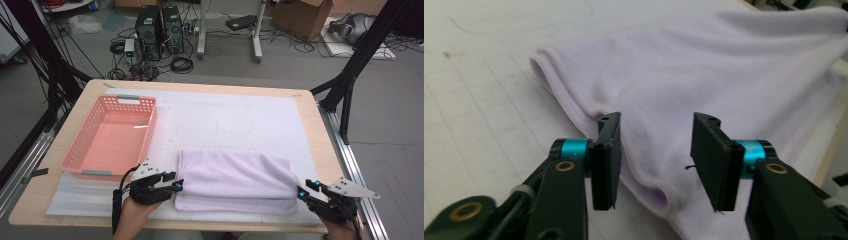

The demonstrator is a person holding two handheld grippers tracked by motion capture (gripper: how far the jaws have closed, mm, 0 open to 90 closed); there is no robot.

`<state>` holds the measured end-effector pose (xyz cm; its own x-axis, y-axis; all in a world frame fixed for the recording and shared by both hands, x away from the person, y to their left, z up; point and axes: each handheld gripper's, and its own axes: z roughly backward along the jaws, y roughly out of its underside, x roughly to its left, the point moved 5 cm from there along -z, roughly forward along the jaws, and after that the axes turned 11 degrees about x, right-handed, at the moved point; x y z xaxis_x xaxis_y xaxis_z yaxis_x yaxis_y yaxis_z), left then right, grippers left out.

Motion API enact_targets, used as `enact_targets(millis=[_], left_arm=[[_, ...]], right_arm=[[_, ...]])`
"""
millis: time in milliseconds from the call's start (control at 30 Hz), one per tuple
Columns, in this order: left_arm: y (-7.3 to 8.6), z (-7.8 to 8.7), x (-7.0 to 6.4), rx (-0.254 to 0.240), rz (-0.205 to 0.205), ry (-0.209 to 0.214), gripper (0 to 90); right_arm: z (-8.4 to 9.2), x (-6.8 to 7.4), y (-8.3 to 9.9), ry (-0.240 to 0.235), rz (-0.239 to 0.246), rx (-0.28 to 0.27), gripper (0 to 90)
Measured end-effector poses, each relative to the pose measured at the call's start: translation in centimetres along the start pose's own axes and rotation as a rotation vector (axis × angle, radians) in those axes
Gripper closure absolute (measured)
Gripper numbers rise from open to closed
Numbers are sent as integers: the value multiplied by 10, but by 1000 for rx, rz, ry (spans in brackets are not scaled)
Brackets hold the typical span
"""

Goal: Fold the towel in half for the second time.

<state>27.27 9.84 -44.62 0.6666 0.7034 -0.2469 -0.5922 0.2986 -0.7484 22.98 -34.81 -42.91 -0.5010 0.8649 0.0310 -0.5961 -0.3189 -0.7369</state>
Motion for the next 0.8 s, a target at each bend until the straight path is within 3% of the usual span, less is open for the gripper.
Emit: enact_targets(millis=[67, 233, 333, 500, 600, 633, 667, 700, 767, 800], left_arm=[[-7, -2, 5, -16, 9, -13, 502], [-18, -12, 21, -21, 32, -32, 476], [-24, -20, 28, -13, 41, -32, 463], [-27, -28, 30, -7, 50, -26, 452], [-26, -30, 31, -4, 51, -29, 452], [-26, -31, 32, -3, 51, -30, 452], [-26, -30, 32, -4, 53, -28, 452], [-25, -30, 33, 0, 53, -32, 451], [-25, -31, 35, -1, 57, -39, 445], [-24, -32, 35, 3, 57, -41, 441]], right_arm=[[1, -8, -6, 33, -30, -31, 533], [0, -23, -24, 58, -89, -125, 542], [-20, -28, -31, 45, -112, -55, 527], [-78, -28, -38, -18, -123, 117, 568], [-105, -32, -38, 38, -110, 228, 720], [-108, -34, -40, 59, -93, 217, 819], [-108, -37, -43, 92, -77, 210, 837], [-109, -41, -46, 148, -66, 200, 839], [-110, -46, -49, 165, -76, 185, 815], [-111, -47, -49, 157, -87, 180, 755]])
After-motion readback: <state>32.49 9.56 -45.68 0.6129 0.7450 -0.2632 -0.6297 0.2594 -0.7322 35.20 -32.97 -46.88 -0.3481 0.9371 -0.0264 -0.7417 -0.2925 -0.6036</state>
